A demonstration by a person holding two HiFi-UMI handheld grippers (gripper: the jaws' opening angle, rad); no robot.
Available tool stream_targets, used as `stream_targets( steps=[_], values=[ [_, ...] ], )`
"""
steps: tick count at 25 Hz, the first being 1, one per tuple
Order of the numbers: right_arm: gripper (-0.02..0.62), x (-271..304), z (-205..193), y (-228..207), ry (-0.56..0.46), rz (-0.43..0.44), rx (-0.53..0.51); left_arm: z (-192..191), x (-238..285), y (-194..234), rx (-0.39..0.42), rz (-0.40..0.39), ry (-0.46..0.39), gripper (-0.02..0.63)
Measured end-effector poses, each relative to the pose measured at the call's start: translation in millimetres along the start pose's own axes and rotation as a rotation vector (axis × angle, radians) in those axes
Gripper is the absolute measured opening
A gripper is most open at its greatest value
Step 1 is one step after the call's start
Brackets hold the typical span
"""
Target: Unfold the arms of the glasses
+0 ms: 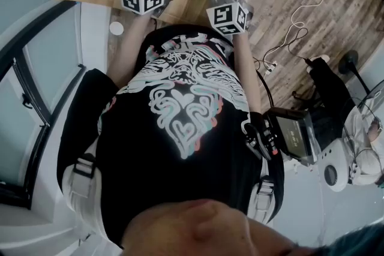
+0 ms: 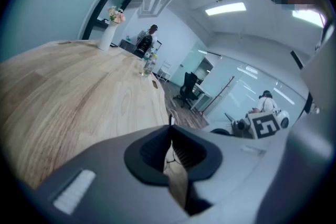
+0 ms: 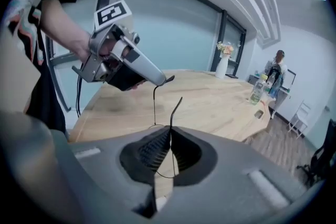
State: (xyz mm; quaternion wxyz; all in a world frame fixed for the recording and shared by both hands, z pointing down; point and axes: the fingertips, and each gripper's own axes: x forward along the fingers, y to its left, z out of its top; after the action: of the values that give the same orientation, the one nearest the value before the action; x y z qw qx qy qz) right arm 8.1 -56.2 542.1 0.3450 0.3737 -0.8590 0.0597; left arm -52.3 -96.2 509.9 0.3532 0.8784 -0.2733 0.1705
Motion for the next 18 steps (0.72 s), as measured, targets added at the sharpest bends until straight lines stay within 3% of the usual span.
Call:
stream_targets(
  steps=[10,13,18],
  values=[
    [0.005,-19,13,-25,-0.228,0.069,0.447,16,-9,14,-0.026,0.027,-0.047,0.005],
    [0.005,-23,12,-33,-0.259,0.067,0.517,18,-11,18,-0.033,0.033,-0.051,0.005],
    [0.005,-25,12,-34,-0.275,0.073,0.535,18,-10,20,-0.034,0.041,-0.051,0.005]
  ],
)
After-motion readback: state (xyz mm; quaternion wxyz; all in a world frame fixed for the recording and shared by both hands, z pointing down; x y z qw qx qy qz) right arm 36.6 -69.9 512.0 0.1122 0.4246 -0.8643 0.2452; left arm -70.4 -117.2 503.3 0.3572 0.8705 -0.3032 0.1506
